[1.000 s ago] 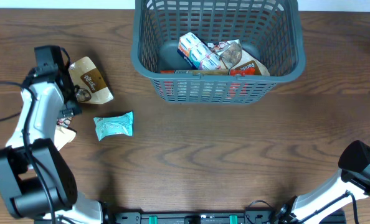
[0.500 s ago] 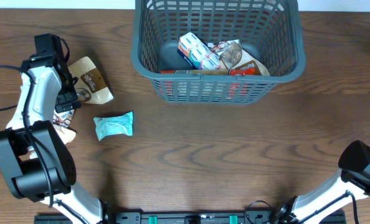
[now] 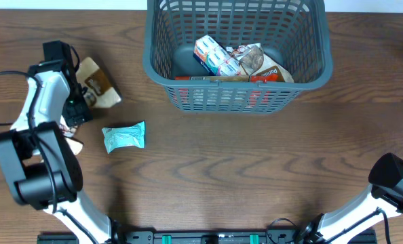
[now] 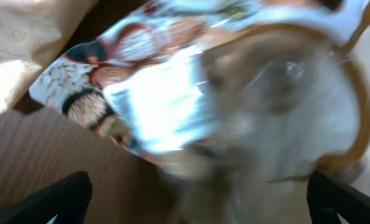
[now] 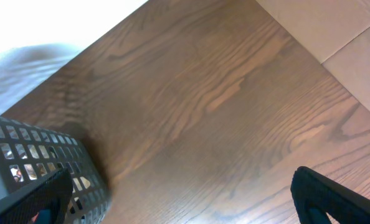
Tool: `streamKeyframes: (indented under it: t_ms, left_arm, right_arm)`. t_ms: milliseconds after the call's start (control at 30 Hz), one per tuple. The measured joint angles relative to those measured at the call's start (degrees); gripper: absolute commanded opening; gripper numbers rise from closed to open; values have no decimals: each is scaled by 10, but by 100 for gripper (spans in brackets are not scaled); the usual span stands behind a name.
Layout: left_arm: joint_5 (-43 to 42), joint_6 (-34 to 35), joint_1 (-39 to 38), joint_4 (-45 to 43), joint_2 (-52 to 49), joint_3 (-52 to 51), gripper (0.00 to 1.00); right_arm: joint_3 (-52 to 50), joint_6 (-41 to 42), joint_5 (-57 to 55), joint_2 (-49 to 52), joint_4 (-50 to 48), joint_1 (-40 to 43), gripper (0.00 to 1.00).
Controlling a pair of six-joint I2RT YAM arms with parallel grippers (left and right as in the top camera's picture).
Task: Pack container
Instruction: 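Close left gripper on the mushroom pouch's top edge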
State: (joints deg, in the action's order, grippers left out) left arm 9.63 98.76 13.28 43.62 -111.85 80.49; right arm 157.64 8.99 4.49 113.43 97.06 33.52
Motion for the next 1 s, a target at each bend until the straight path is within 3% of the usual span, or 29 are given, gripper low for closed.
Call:
streamKeyframes:
  t_ms: [1000]
  left_arm:
    - [19, -18, 17, -23, -63, 0, 100]
  right_arm:
    - [0, 0, 0, 0, 0, 0, 99]
